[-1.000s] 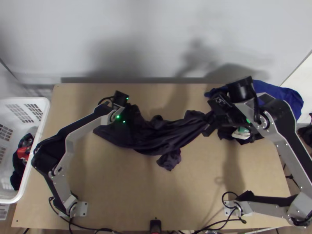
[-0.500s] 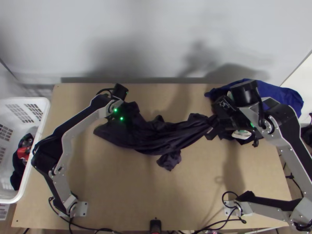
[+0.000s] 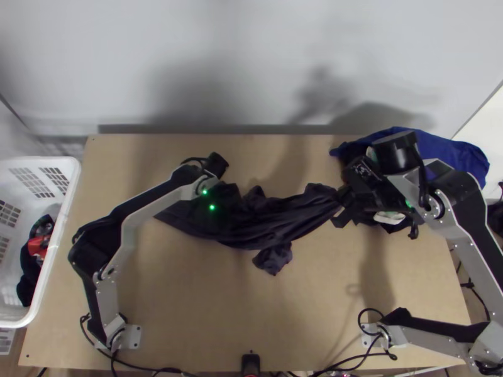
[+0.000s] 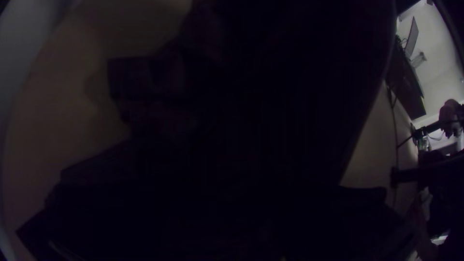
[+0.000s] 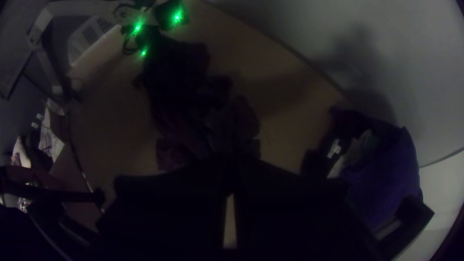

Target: Fold the t-shirt

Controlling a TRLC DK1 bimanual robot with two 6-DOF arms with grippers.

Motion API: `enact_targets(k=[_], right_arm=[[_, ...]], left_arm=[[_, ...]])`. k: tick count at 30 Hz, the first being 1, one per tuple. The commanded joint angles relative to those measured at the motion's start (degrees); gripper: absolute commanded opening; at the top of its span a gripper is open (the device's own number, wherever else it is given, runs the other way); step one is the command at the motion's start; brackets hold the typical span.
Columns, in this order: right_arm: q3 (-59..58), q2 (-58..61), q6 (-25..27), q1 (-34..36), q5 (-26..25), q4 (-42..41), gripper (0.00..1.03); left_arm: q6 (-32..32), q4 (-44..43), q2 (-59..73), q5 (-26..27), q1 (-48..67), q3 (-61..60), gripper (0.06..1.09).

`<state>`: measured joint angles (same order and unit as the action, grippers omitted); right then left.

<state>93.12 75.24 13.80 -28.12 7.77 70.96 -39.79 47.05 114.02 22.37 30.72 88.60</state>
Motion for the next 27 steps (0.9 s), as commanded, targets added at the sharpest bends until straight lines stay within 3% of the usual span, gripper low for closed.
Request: enact_targets(k=[1, 4, 8, 12, 18, 25, 26, 27], right_arm=[[-0.2, -0.8, 0.0, -0.1, 0.1, 0.0, 0.04], [-0.6, -1.3, 0.1, -0.1, 0.1, 0.0, 0.04], [-1.1, -1.9, 0.1, -0.2, 0.1, 0.1, 0.04], [0.0, -2.6, -0.2, 0.0, 0.1, 0.1, 0.04], [8.6, -4.1, -4.0, 6.0, 0.1, -1.4, 0.04], [6.3, -9.1, -6.9, 7.3, 0.1, -3.2, 0.04], [3.8, -10.2, -6.9, 6.5, 0.1, -3.3, 0.04], [1.9, -11.2, -6.9, 6.1, 0.1, -3.3, 0.04]], left_arm=[[0.9, -3.2, 3.6, -0.4, -0.7, -0.6, 0.45], [0.9, -3.4, 2.5, 0.0, -3.1, -0.4, 0.35], [3.2, -3.1, -1.9, 0.0, -6.5, 1.7, 0.33], [12.5, -4.9, -9.9, 2.3, -11.3, 5.8, 0.33], [26.3, -9.5, -22.4, 5.7, -18.8, 6.8, 0.31], [26.8, -9.4, -30.6, 6.4, -19.4, 0.1, 0.32], [25.3, -9.3, -30.7, 6.4, -17.2, -2.2, 0.34], [24.5, -9.2, -30.5, 6.1, -14.9, -4.1, 0.46]])
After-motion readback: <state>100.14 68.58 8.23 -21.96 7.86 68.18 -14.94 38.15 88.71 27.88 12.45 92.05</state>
